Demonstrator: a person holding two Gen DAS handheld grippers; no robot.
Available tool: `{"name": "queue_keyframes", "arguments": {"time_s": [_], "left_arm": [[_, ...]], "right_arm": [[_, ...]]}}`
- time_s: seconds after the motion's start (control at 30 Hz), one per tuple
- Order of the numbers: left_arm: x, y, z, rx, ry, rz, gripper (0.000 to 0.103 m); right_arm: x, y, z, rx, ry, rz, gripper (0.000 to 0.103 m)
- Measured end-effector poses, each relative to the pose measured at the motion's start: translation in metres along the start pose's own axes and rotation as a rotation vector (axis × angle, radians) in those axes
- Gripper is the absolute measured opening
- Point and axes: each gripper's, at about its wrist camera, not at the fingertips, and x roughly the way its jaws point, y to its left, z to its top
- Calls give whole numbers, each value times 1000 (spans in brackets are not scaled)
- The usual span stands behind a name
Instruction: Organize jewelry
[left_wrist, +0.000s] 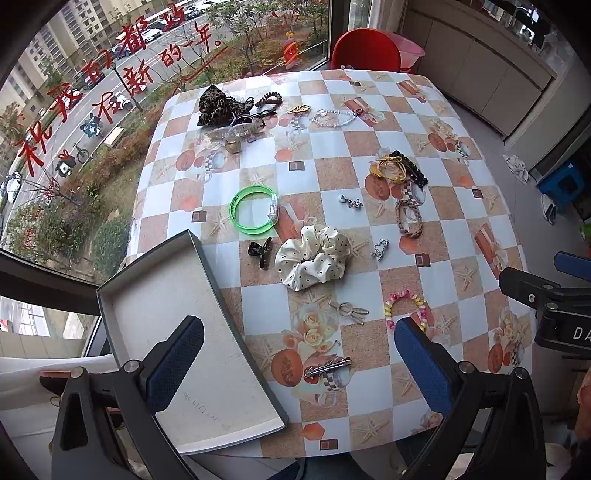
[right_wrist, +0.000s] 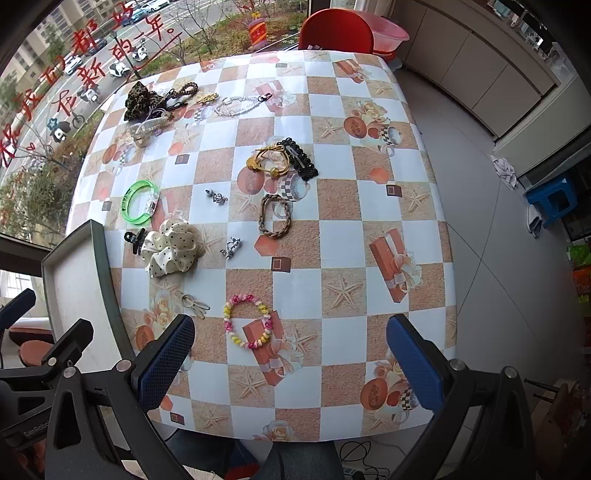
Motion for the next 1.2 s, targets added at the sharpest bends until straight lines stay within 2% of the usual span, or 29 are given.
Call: {"name": "queue_keyframes", "arguments": {"time_s": [1.2], "left_arm": [[4,10,0,-20,15,20,103]], "right_arm": [[0,4,0,-3,6,4,103]]}}
